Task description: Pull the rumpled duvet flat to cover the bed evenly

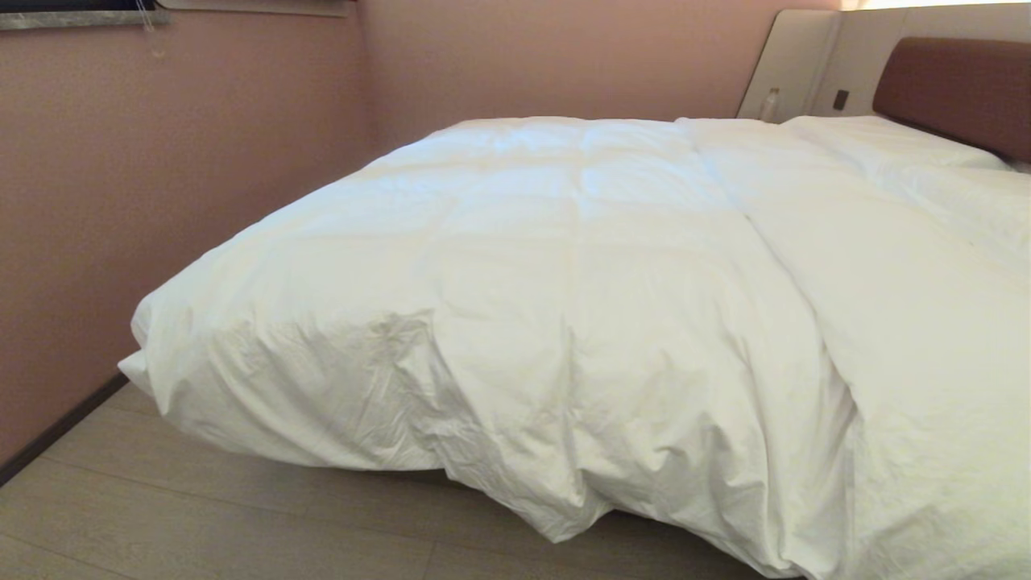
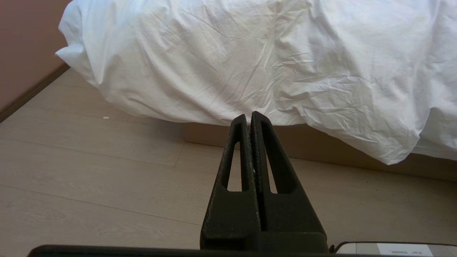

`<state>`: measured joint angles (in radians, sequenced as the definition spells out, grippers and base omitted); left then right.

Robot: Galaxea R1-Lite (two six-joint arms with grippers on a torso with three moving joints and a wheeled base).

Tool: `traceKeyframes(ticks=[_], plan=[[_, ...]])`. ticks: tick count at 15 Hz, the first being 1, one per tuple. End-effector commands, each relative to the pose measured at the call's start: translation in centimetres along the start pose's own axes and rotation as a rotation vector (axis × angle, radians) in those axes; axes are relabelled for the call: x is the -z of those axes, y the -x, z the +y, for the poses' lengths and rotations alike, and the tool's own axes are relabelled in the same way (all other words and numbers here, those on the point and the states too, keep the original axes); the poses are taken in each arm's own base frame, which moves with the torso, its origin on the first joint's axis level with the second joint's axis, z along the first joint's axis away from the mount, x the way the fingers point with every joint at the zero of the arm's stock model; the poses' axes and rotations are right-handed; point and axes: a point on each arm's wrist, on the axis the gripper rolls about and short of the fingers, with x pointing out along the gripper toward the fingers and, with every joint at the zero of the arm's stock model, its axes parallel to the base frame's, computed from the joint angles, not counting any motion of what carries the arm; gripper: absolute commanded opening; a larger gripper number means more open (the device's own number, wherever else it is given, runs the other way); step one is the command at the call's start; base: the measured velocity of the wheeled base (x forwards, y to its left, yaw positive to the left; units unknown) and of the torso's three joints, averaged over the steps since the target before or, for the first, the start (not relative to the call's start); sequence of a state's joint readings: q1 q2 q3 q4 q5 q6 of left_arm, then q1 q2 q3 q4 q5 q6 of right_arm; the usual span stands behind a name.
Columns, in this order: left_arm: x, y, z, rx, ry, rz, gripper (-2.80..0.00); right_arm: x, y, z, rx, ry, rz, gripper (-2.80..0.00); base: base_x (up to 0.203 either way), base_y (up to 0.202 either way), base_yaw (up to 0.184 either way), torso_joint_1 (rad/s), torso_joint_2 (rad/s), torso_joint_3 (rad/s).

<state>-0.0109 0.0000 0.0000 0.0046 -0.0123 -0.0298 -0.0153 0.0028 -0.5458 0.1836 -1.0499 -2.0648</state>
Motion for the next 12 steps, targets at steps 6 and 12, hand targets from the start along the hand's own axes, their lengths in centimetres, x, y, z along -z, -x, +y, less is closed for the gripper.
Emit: traceKeyframes(ticks=[6, 12], plan=[[0.0, 0.0, 0.0, 0.0, 0.001, 0.0, -2.8, -0.4, 0.2, -1.2, 0.017, -1.162, -0.447, -2.8, 0.0, 0.0, 0.0, 0.0, 0.0, 0.0], [0.0, 0.0, 0.0, 0.0, 0.001, 0.0, -2.8, 0.6, 0.7, -2.0, -0.08, -1.643, -0.577, -2.8, 0.0, 0.0, 0.0, 0.0, 0.0, 0.0]])
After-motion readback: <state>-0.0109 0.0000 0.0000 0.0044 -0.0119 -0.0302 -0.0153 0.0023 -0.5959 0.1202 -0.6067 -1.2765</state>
